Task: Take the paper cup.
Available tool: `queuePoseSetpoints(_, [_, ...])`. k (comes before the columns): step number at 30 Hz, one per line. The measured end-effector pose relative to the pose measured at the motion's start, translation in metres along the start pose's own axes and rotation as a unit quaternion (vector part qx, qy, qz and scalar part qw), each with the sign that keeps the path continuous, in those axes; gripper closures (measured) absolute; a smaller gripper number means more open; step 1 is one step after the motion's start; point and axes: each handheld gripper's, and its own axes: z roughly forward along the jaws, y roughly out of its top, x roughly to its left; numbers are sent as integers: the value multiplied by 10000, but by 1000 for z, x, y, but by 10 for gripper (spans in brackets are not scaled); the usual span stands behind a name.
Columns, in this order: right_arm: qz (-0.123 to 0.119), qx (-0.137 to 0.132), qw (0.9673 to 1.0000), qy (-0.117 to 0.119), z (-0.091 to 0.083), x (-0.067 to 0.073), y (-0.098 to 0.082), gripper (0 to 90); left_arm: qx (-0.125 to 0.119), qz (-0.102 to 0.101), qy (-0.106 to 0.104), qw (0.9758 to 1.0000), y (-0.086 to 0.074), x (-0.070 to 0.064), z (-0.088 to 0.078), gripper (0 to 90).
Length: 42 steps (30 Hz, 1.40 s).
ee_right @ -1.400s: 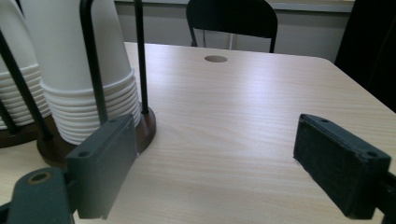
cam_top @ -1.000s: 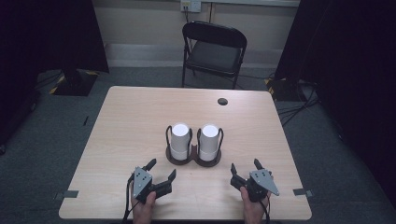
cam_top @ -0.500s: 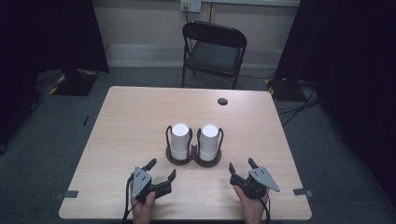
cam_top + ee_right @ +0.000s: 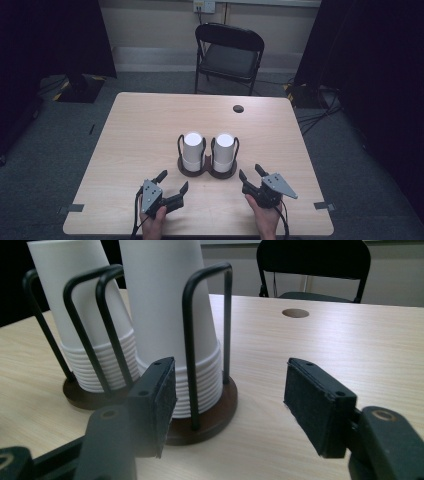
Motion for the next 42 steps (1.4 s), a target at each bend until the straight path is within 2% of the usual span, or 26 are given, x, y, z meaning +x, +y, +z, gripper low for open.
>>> queuePoseSetpoints(7, [48,-194,9995,245,1,1,11,416,11,40,7,10000,0,0,0,162])
queuePoseSetpoints(8, [62,-239,9991,336,1,2,16,413,8,47,9,10000,0,0,0,162])
queuePoseSetpoints(15, [-82,-266,9985,464,8,5,28,395,-15,53,10,10000,0,0,0,162])
queuePoseSetpoints(18, [-148,-302,9979,552,10,7,34,428,-24,53,0,10000,0,0,-1,162])
queuePoseSetpoints(22, [-182,-318,9971,674,15,9,43,387,-35,60,4,10000,0,-1,-1,162])
queuePoseSetpoints(30, [-298,-380,9959,763,24,11,56,400,-45,59,3,10000,0,-1,-1,162])
queuePoseSetpoints(42, [-425,-371,9939,950,46,18,76,327,-46,70,2,10000,0,-1,-1,162])
